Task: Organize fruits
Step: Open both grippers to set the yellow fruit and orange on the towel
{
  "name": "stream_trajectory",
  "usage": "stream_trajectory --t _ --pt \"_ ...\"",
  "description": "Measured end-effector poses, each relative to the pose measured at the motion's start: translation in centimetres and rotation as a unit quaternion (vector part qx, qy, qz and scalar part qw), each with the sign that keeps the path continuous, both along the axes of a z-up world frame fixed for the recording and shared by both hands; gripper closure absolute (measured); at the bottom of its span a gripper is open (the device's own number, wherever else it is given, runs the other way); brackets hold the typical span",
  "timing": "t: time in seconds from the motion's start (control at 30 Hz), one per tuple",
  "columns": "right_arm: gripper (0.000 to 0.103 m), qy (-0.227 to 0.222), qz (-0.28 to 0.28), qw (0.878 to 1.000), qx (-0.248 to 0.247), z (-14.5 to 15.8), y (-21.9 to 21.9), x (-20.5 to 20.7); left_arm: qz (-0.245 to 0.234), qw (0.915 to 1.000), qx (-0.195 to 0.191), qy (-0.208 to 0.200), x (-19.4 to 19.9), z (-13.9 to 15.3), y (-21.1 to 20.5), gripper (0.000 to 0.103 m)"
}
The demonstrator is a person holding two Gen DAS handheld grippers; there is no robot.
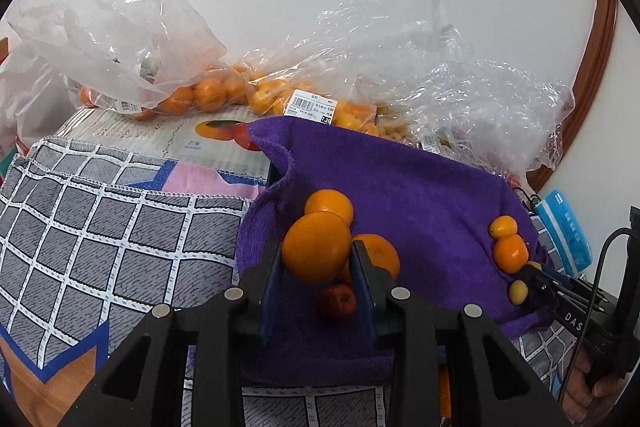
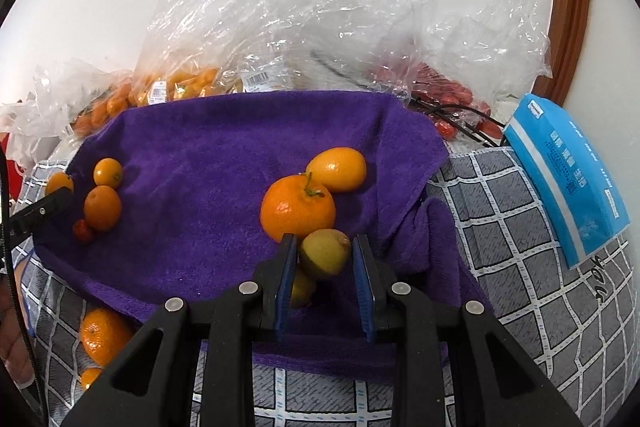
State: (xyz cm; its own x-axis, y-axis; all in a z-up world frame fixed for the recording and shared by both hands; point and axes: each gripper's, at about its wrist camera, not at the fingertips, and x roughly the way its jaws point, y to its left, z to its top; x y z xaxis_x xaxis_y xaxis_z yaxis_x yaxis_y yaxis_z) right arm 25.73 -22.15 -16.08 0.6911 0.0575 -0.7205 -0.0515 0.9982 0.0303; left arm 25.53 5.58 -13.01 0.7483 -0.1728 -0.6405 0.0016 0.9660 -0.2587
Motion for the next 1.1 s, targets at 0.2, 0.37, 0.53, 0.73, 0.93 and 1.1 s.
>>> stream_trajectory --t 0.2,0.37,0.53,0.73,0.93,1.1 --pt "0.074 0.000 0.002 1.000 -0.004 0.1 0.1 -0.1 -0.001 1.0000 0.007 -0.002 0.1 -0.1 -0.2 0.071" --pt "0.073 0.001 0.002 1.000 0.000 0.2 0.0 -0.2 -0.001 0.9999 0.015 -0.003 0.2 -0.1 -0.4 0.071" --pt "0.071 -0.004 0.002 1.000 -0.002 0.4 0.0 -0.3 -0.001 0.9999 0.014 -0.003 0.2 -0.1 -0.3 0.071" --pt "0.069 -0.005 0.002 1.000 -0.001 0.5 0.0 -0.4 -0.001 0.9999 0.017 -0.003 0.2 0.0 -0.3 0.071" --pt "0.064 -0.014 0.003 1.000 0.004 0.8 0.0 -0.7 -0.003 0.9998 0.019 -0.002 0.1 0.2 -0.5 0.064" --pt "0.064 -0.031 0.004 1.000 0.005 1.5 0.3 -1.2 0.000 0.9993 0.032 -0.017 -0.6 1.2 -0.8 0.061"
